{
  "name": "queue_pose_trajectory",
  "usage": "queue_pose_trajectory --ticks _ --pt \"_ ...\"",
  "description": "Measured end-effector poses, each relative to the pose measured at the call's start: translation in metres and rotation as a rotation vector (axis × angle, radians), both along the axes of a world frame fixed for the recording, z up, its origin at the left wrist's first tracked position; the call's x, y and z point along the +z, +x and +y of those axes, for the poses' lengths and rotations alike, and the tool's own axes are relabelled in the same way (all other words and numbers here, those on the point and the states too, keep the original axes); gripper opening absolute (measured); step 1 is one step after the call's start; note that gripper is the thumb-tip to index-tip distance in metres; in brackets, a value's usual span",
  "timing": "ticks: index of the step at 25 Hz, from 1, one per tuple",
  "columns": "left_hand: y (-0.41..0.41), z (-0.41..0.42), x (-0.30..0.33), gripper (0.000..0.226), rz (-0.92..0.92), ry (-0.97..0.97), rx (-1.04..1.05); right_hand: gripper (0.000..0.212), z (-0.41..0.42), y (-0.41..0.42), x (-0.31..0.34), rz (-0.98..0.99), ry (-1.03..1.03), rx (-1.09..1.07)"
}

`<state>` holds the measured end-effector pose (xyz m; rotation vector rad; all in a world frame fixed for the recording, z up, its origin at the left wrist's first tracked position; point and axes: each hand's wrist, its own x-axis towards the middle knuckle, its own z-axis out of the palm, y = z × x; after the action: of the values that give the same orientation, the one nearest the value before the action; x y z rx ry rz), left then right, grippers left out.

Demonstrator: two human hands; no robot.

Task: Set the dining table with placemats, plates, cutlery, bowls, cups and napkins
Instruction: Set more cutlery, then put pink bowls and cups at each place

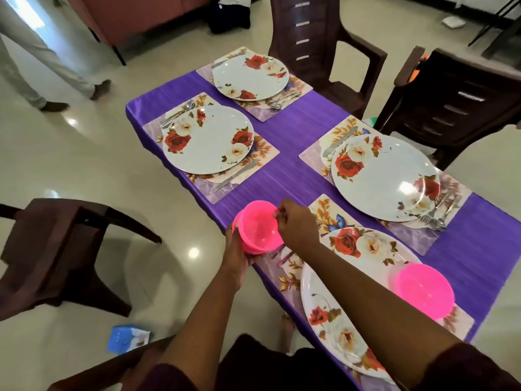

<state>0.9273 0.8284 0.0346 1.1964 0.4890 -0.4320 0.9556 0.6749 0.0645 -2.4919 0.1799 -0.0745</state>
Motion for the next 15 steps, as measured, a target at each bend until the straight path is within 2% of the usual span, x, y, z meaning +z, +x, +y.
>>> queue_pose_trajectory --ticks 4,8,11,15 --pt "0.033 0.013 0.009 0.054 -0.032 0.045 -0.024 0.013 0.013 0.027 0.005 0.015 0.088 -0.080" --pt "0.063 0.020 0.014 0.050 -0.009 0.108 -0.044 0.012 0.023 0.050 0.007 0.068 0.155 -0.154" --pt "0.096 0.027 0.008 0.042 -0.020 0.118 -0.092 0.010 0.026 0.072 0.002 0.090 0.236 -0.291" --pt "0.164 0.056 -0.003 0.049 -0.009 0.124 -0.202 0.010 0.050 0.120 -0.007 0.133 0.256 -0.428"
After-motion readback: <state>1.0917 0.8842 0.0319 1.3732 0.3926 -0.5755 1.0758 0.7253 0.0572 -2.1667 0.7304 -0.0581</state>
